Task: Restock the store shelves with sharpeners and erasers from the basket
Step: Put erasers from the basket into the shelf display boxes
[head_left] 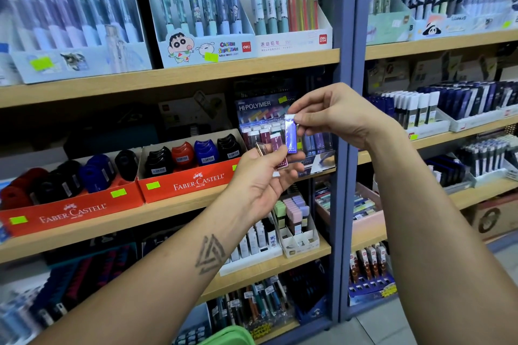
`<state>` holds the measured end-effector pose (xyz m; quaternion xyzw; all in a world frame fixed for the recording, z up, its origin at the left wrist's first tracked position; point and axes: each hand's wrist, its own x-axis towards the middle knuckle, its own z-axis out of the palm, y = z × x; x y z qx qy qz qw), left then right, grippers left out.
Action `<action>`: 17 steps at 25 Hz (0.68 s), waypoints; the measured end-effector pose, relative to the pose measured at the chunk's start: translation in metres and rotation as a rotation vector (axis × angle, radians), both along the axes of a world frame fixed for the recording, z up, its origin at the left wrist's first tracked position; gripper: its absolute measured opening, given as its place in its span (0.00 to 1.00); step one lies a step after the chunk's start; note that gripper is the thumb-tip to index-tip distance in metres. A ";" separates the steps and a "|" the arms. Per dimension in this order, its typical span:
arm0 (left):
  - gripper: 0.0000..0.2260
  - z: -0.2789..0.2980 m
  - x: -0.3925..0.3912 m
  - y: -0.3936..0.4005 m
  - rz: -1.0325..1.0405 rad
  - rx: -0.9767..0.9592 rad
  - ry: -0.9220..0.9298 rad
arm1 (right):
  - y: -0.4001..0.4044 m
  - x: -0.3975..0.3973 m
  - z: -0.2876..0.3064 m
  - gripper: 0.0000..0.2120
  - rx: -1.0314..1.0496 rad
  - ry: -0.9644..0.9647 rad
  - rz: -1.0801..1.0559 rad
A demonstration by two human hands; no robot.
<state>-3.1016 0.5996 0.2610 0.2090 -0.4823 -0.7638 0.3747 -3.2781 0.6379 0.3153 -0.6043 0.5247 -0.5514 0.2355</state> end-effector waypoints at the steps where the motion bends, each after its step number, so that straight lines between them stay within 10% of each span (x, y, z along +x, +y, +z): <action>1: 0.05 -0.001 0.000 0.000 0.004 0.001 -0.002 | 0.000 0.000 -0.001 0.07 0.005 0.010 0.010; 17: 0.14 -0.009 -0.006 0.000 0.125 -0.056 -0.075 | 0.001 -0.009 -0.015 0.11 0.024 -0.081 0.117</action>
